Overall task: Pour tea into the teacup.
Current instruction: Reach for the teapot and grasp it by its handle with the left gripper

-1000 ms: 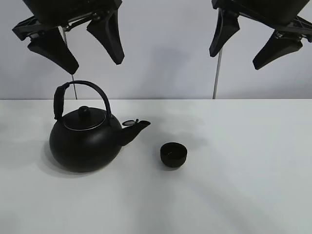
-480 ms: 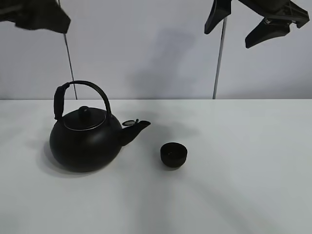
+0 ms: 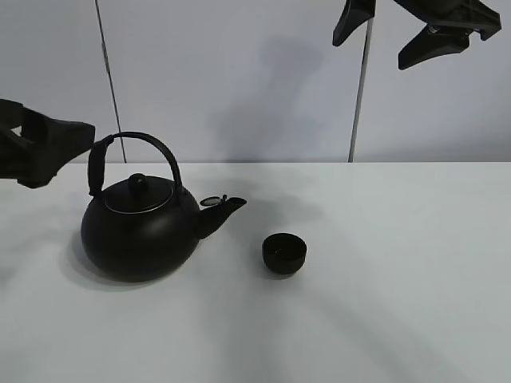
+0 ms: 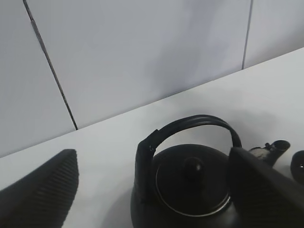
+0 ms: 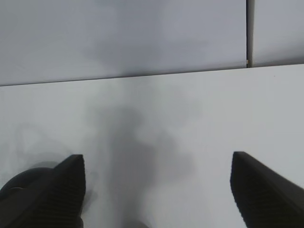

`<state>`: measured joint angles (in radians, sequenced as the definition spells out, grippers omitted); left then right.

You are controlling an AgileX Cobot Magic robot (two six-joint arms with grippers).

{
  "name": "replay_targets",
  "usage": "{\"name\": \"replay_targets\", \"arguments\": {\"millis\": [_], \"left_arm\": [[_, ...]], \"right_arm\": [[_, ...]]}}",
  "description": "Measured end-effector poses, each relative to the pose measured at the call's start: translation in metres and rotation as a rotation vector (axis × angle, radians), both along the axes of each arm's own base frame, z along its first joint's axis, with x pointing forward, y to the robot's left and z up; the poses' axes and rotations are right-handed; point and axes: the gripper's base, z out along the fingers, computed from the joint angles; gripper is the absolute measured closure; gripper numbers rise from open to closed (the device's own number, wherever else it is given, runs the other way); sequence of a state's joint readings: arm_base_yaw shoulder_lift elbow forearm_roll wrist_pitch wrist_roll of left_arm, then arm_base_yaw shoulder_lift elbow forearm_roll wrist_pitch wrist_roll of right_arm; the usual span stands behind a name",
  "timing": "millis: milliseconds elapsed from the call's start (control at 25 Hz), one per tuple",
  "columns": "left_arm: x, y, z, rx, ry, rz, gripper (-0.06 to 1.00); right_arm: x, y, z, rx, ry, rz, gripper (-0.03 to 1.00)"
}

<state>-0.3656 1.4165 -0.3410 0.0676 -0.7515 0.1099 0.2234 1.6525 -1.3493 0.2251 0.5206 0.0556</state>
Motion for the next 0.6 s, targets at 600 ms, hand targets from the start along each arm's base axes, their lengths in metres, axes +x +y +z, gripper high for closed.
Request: {"name": "replay_targets", "arguments": {"millis": [600], "left_arm": [[0.033, -0.008, -0.053, -0.05, -0.037, 0.041, 0.34]], "right_arm": [[0.001, 0.0, 0.001, 0.003, -0.015, -0.003, 0.39]]}}
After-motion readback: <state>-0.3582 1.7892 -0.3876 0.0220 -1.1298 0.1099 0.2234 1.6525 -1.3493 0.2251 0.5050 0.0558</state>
